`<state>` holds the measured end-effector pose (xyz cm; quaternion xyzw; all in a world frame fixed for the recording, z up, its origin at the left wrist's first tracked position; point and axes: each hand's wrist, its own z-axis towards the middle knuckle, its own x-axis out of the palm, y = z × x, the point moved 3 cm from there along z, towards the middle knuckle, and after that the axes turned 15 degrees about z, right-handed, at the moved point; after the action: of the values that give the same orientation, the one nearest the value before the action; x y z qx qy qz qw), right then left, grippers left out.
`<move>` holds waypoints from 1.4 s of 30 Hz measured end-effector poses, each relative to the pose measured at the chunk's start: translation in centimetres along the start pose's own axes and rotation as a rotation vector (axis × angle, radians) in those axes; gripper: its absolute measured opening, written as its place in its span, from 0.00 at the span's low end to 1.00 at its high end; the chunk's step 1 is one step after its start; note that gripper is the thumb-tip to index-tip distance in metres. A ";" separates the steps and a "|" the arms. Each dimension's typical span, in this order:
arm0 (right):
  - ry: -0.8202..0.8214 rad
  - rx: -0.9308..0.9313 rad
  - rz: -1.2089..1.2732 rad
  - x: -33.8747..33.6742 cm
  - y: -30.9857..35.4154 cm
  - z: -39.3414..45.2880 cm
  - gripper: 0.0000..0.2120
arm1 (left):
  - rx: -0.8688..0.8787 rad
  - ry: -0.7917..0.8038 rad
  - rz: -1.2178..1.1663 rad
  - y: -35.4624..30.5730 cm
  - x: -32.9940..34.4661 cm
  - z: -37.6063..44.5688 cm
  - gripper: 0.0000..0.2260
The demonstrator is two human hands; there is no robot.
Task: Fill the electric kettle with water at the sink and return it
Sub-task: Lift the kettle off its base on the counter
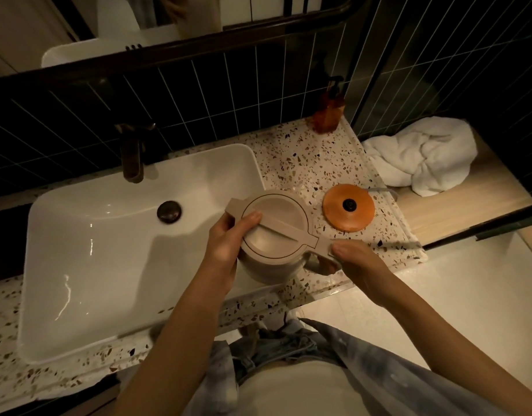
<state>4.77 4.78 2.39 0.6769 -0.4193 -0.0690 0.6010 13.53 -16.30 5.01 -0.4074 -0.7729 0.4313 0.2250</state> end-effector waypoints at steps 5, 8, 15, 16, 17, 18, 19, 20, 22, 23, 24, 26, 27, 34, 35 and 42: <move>0.017 0.031 -0.032 0.4 0.8 0.3 0.13 | 0.013 -0.011 0.009 0.0 -0.1 -0.2 0.09; 0.022 0.040 -0.023 0.5 0.9 0.5 0.13 | 0.029 -0.017 0.015 0.1 -0.4 -0.4 0.11; 0.081 0.058 -0.052 0.8 1.3 1.0 0.15 | 0.105 -0.128 0.050 -0.2 -1.2 -1.4 0.28; 0.083 0.058 -0.051 0.9 1.4 1.0 0.14 | 0.145 -0.159 0.097 -0.5 -1.1 -1.8 0.28; 0.085 0.059 -0.048 0.9 1.4 1.1 0.14 | 0.193 -0.193 0.161 -1.1 -1.0 -2.2 0.28; 0.082 0.061 -0.045 1.0 1.4 1.2 0.14 | 0.240 -0.232 0.236 -1.7 -0.8 -2.7 0.26; 0.083 0.062 -0.044 1.1 1.5 1.3 0.14 | 0.286 -0.268 0.319 -2.5 -0.5 -3.2 0.23; 0.082 0.060 -0.048 1.1 1.6 1.5 0.15 | 0.334 -0.290 0.396 -3.3 -0.2 -3.7 0.18; 0.092 0.057 -0.055 1.2 1.7 1.7 0.17 | 0.413 -0.286 0.489 -4.4 0.6 -4.3 0.10; 0.096 0.054 -0.058 1.2 1.8 1.8 0.18 | 0.435 -0.282 0.506 -4.7 0.9 -4.5 0.07; 0.096 0.048 -0.065 1.1 1.8 1.9 0.20 | 0.448 -0.294 0.521 -4.8 1.1 -4.7 0.05; 0.096 0.041 -0.083 0.9 1.8 1.9 0.24 | 0.462 -0.333 0.545 -4.9 1.3 -5.1 0.05; 0.094 0.035 -0.089 0.9 1.7 1.9 0.26 | 0.462 -0.339 0.532 -5.0 1.5 -5.4 0.07; 0.088 0.030 -0.125 1.0 1.8 2.0 0.28 | 0.426 -0.345 0.418 -5.1 2.6 -6.6 0.15; 0.085 0.030 -0.130 0.9 1.7 2.0 0.28 | 0.424 -0.330 0.407 -5.2 2.7 -6.8 0.15; 0.090 0.046 -0.135 0.9 1.6 2.5 0.31 | 0.577 -0.243 0.486 -6.3 5.0 -8.3 0.18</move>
<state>3.13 2.44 3.51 0.7195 -0.3468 -0.0691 0.5977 13.69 -10.02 14.72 -0.4444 -0.5222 0.7165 0.1283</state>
